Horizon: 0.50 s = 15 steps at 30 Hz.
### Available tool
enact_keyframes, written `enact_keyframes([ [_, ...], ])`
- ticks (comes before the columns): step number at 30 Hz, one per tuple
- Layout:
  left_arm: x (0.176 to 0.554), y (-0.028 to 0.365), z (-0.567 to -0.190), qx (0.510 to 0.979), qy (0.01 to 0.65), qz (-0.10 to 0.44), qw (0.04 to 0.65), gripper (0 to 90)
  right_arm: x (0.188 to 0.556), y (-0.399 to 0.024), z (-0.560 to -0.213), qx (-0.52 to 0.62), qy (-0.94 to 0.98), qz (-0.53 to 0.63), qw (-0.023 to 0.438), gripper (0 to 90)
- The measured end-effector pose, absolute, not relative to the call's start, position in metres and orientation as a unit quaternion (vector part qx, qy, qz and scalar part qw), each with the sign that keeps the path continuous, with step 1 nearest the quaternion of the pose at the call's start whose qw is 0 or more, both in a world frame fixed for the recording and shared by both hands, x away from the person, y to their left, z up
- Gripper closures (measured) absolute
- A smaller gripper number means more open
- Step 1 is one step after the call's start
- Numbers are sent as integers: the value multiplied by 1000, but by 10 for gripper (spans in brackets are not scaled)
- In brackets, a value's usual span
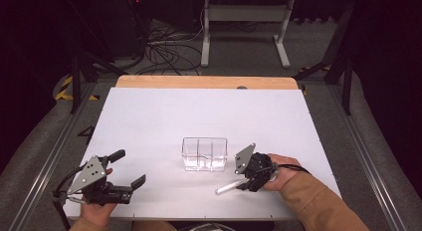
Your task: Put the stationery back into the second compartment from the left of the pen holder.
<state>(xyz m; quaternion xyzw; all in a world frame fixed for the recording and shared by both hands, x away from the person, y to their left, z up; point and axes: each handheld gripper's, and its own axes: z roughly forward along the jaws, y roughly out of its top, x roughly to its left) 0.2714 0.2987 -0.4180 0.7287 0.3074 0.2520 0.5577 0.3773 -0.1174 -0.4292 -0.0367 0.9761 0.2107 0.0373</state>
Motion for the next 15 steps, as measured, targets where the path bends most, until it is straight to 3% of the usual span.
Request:
enact_keyframes([
  [15, 272, 298, -419, 730, 309, 249, 557, 3, 376, -110, -438, -71, 980, 180, 46, 687],
])
